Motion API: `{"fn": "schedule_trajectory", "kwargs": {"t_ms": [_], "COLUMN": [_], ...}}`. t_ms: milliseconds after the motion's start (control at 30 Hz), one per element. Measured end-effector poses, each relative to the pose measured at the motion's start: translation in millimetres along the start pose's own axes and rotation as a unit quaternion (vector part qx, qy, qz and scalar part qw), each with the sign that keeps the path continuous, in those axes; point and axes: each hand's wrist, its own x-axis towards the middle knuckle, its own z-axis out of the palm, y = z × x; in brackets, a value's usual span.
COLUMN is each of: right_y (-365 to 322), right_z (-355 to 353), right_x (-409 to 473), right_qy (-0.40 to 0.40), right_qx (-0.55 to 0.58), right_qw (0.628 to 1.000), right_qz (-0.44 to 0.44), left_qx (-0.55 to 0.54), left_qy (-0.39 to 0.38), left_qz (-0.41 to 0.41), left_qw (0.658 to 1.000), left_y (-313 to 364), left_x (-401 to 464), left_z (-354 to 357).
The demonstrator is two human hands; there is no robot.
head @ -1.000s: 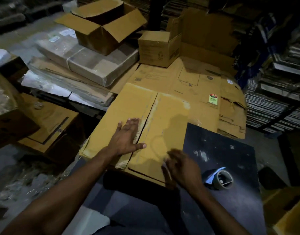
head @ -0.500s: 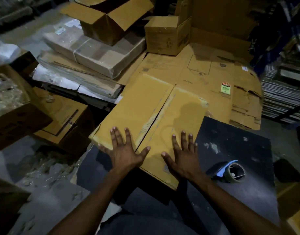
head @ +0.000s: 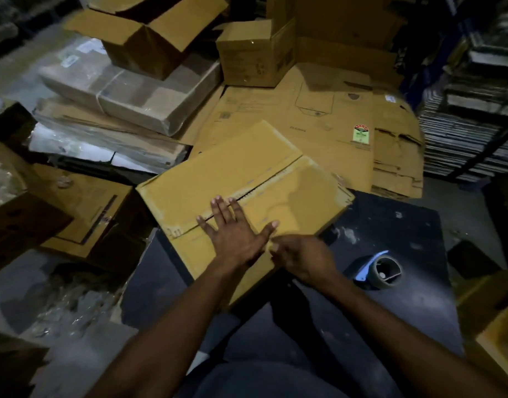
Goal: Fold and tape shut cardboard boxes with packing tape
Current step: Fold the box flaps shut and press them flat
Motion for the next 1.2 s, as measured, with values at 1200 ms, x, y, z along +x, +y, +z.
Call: {"fn": "schedule_trajectory", "kwargs": {"t_ms": [1200], "right_y": [94.5], "right_z": [-177.6], "right_x": [-29.3], "right_qy": [-0.101], "right_qx": [0.277], "right_qw": [0.955], "right_qz": [-0.002], "left_qx": [0.107], "left_qy": [-0.025], "left_qz": [0.32], "left_qw": [0.941], "left_y": [8.3], "left_x": [-55.1], "left_z": [26.4]}}
